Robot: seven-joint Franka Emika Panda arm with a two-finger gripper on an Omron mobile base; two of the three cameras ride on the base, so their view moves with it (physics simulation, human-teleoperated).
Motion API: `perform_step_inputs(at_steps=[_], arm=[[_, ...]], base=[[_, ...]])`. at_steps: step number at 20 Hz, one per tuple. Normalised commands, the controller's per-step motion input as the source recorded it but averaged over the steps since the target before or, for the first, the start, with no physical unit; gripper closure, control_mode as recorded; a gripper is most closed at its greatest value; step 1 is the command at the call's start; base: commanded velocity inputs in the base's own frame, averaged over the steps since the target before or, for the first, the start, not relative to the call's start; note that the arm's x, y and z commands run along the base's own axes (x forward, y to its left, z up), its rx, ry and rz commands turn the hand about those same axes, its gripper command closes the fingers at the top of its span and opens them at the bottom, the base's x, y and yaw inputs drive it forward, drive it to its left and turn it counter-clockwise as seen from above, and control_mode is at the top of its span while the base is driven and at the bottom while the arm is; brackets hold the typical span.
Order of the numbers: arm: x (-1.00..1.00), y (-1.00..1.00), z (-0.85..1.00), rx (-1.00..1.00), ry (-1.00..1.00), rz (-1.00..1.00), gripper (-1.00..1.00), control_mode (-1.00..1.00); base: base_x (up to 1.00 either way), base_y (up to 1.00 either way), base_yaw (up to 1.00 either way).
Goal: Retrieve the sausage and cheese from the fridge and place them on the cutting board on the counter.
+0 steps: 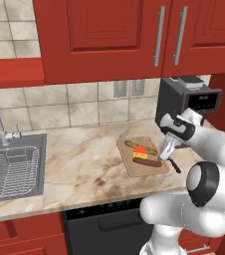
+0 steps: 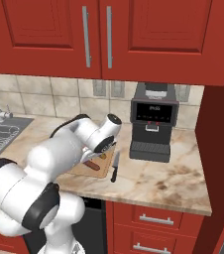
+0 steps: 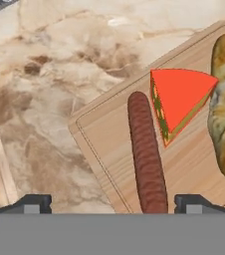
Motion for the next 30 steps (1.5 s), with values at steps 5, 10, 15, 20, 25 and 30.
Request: perform_step_inputs(at_steps=[5,10,15,20,25,30], arm=[[-0.67,0.43,0.02,-0.04,-0.09,-0.08,-1.00,-1.00],[-0.57,0.25,0.12,0.00,0.00,-0.19,-1.00,-1.00],[-0.66,0.19,0.12,0.00,0.00,-0.17,-1.00,-1.00],[-0.74,0.16,0.15,0.00,-0.05,-0.16,-1.00,-1.00],[-0.80,0.13,0.16,0.00,-0.12,-0.12,-1.00,-1.00],[-0.75,0.20,0.12,0.01,-0.18,-0.15,-1.00,-1.00]], base=[[0.00,0.00,0.00],[0.00,0.00,0.00],[0.00,0.00,0.00],[0.00,0.00,0.00],[0.00,0.00,0.00],[0.00,0.00,0.00]])
